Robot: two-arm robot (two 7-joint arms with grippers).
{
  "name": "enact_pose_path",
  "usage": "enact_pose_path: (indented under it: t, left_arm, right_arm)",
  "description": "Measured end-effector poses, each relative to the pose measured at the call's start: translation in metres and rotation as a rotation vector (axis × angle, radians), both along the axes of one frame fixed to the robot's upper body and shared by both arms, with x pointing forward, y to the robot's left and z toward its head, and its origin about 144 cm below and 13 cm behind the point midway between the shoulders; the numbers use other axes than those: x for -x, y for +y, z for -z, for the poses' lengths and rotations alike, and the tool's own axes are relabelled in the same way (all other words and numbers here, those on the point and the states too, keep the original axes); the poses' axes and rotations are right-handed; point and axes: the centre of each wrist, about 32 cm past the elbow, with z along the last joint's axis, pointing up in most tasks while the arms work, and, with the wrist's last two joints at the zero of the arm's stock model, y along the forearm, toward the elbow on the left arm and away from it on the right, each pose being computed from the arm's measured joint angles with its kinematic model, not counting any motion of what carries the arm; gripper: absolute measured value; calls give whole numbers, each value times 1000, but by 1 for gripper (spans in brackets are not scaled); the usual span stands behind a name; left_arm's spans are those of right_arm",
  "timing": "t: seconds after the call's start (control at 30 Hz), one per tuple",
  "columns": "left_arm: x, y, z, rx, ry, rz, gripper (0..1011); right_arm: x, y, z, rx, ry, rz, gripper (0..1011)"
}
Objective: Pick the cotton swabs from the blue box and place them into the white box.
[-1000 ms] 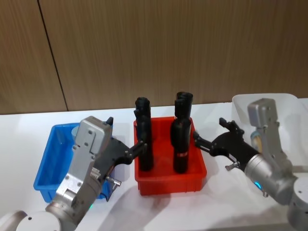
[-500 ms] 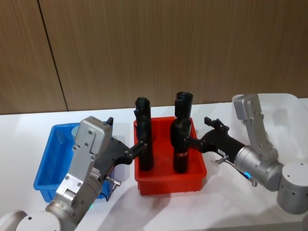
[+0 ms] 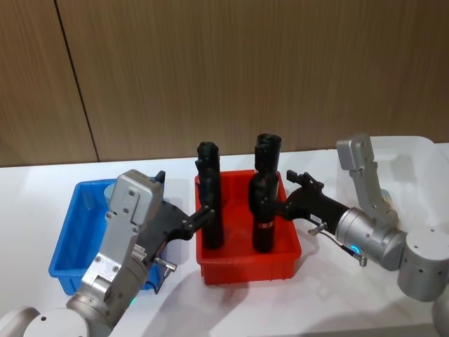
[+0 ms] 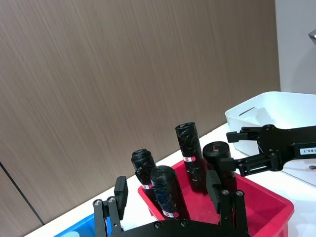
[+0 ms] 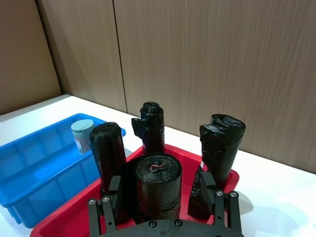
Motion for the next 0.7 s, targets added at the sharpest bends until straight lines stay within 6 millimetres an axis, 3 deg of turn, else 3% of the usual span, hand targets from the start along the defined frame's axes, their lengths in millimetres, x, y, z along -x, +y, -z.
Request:
enact_pose_path:
  t: [0.7]
  left_arm:
    - [0,0,0,0,0,0,1004]
  right_arm:
    - [0,0,0,2,0,5,1002]
